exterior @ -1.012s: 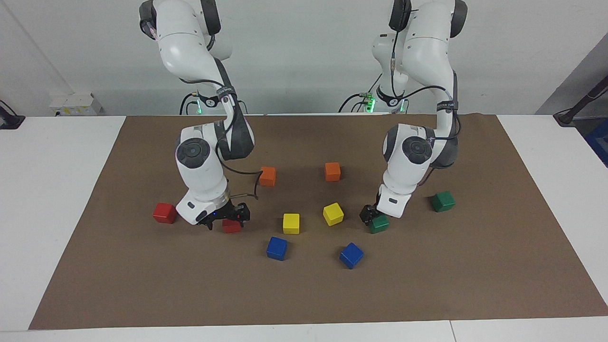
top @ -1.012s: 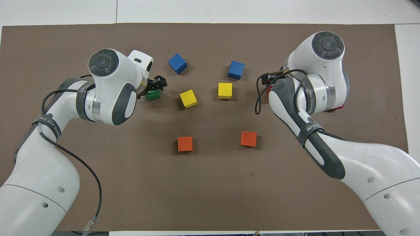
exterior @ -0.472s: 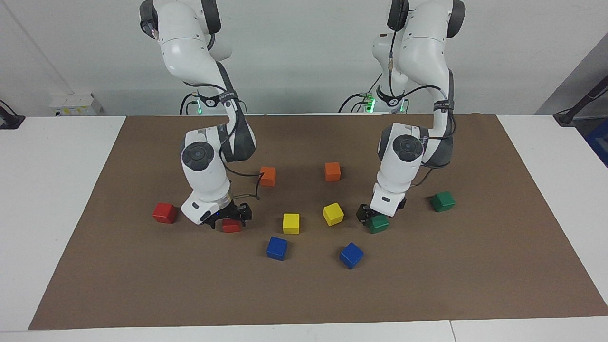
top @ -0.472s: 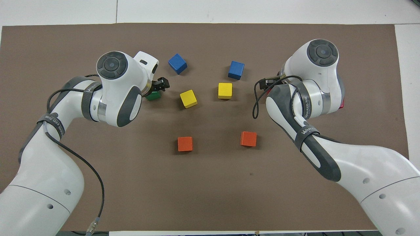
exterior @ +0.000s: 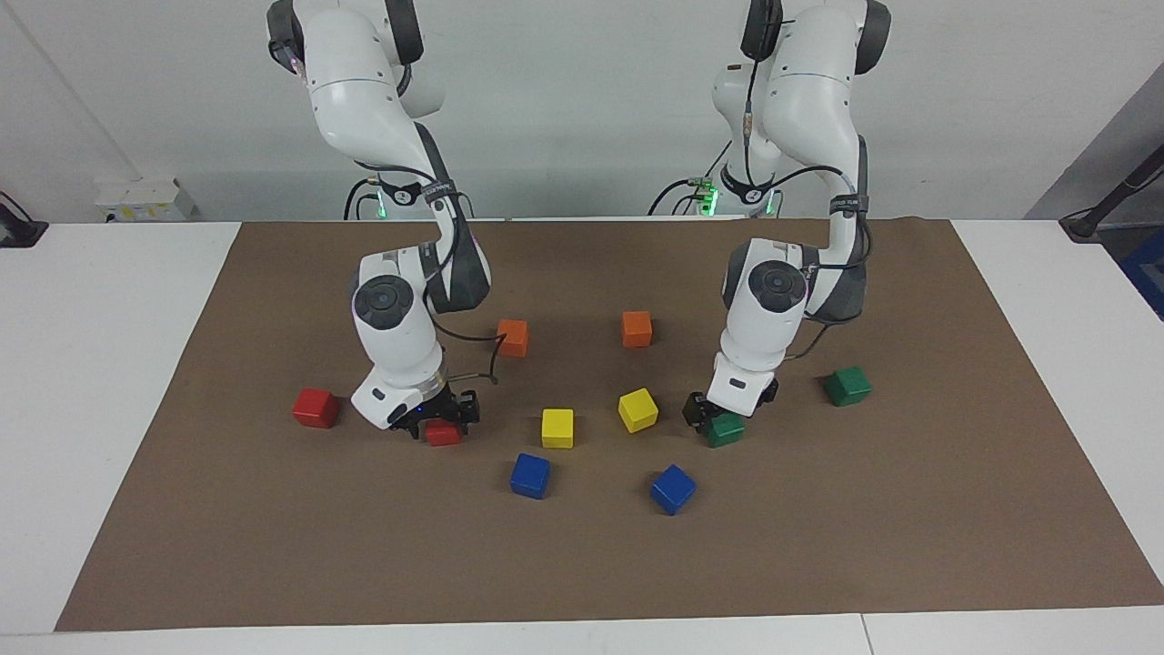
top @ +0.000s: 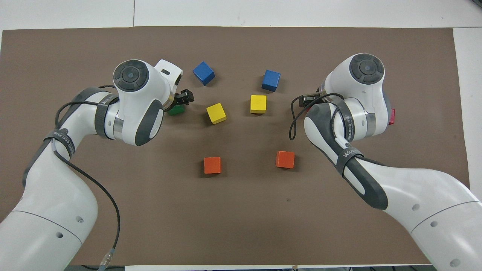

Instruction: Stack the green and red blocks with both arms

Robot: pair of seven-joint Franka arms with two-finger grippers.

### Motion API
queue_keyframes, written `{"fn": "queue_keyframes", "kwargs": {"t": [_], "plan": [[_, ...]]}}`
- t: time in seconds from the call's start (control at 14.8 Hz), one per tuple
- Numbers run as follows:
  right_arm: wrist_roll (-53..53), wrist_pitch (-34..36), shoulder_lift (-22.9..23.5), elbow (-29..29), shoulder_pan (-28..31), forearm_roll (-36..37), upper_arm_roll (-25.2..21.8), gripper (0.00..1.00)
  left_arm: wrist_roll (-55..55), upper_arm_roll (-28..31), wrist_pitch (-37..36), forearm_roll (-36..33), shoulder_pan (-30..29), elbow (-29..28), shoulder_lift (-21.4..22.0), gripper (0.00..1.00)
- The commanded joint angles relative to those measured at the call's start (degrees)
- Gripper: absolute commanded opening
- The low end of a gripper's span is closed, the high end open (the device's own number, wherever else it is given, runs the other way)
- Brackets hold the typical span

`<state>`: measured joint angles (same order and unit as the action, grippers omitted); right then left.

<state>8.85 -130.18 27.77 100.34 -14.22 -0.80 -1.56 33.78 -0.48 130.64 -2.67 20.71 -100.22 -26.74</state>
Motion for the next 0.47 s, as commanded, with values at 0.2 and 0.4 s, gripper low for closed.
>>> {"fn": "queue_keyframes", "kwargs": {"t": [0.2, 0.4], "plan": [[2.14, 3.33, -2.10, -1.27, 0.07, -0.43, 0.15, 0.00, 0.77, 0.75, 1.11, -1.63, 0.83, 0.55, -0.77, 1.00], [1.79, 12.13, -4.12, -7.08, 2.26, -0.35, -0.47, 0.00, 0.85, 0.75, 1.11, -1.28, 0.83, 1.86, -1.65, 1.00]]}}
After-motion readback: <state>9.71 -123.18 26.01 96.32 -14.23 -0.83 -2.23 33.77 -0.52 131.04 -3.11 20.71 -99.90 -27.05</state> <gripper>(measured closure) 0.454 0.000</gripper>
